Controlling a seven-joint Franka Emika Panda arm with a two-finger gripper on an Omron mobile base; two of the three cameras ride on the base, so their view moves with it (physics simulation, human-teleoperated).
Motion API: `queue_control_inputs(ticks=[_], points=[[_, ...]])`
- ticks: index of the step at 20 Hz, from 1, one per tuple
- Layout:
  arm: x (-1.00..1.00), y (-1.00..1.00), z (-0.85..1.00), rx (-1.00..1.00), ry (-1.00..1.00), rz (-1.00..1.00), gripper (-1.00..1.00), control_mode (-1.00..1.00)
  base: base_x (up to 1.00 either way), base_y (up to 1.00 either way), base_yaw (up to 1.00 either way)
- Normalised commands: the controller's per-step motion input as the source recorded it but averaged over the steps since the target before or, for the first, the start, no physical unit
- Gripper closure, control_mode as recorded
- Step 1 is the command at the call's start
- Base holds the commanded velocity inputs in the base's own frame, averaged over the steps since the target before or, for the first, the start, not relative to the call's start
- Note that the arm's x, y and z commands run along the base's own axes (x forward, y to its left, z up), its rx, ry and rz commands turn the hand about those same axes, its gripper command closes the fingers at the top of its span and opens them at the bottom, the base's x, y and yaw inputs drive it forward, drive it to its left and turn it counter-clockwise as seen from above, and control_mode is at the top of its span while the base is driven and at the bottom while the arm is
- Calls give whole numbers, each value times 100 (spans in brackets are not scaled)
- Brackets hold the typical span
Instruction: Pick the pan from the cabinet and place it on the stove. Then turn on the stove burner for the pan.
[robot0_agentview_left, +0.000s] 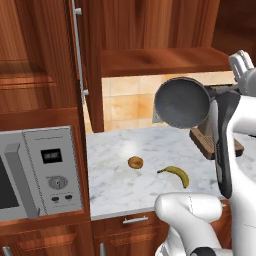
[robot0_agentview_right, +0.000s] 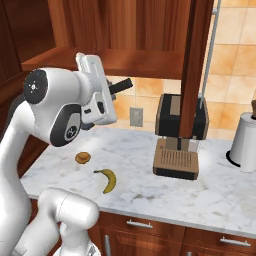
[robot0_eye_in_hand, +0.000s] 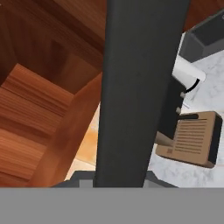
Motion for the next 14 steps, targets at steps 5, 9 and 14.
queue_control_inputs(ticks=[5,9,14], points=[[-25,0,-4,1,0,-3,100,-100,0,0,0],[-47,0,-14,0,0,0,100,-100,0,0,0],[0,0,0,0,0,0,100,100,-56,0,0]])
